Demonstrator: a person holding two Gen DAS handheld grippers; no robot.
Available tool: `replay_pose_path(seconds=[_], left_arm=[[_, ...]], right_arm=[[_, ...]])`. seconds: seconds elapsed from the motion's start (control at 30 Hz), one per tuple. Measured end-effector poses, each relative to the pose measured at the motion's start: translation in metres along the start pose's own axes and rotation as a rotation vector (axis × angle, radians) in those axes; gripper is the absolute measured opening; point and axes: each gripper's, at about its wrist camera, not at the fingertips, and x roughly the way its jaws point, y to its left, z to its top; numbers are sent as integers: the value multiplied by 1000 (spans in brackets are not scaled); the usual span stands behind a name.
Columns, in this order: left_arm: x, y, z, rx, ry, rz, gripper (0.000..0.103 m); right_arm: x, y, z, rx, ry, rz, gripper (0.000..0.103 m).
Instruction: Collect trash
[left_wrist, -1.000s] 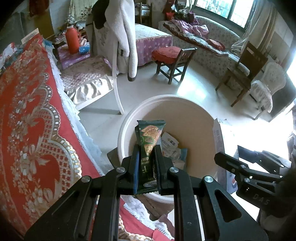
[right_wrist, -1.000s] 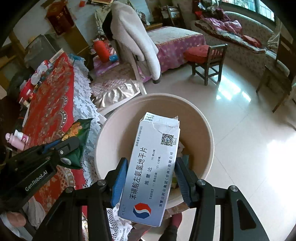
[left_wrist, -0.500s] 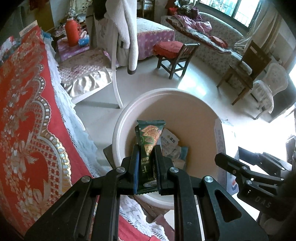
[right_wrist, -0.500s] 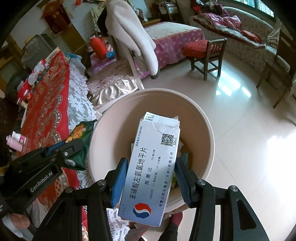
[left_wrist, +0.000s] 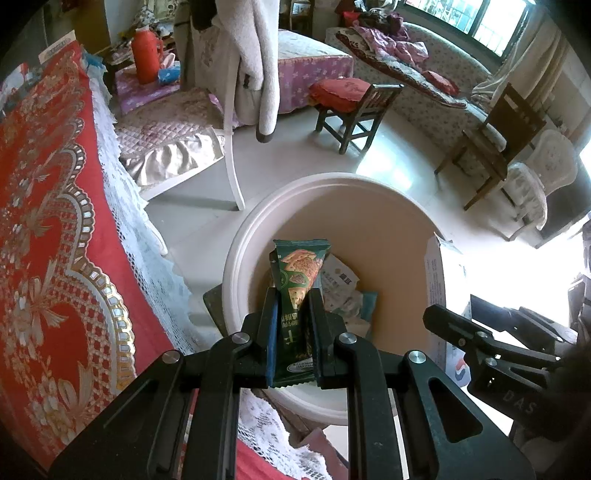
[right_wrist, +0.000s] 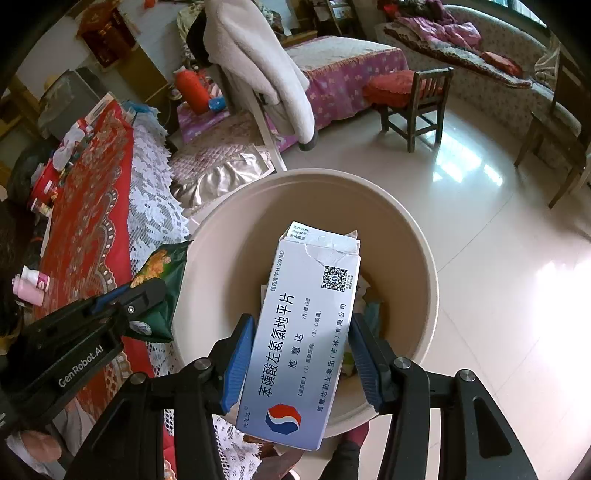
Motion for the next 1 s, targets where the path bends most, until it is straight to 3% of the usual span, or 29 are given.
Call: replay_pose_path(seconds=[0.2,0.27,0.33,0.43,0.57,0.73,0.9,1.0], left_arm=[[2,1,1,-24,16,-20,16],[4,3,2,-39,22,-35,26],[6,5,2,-55,27,-52,47],[4,7,2,-94,20,-79,55],[-2,7,0,-110,3,-48,57],[-27,7,-7,-113,-76,18,57],[-58,7,-15,-60,-145,92,57],[-84,8,-23,-17,-206,82,57]], right_arm=[[6,-2,3,14,14,8,51],[7,-4,4,24,19,21,52],[9,-6,5,25,24,21,53],[9,-8,6,10,34,31,53],[8,-7,8,-20,33,38,53],[-3,2,6,-72,-12,18,53],[-34,16,-3,-61,-114,-14,53],[-57,28,-13,-55,-182,-40,53]])
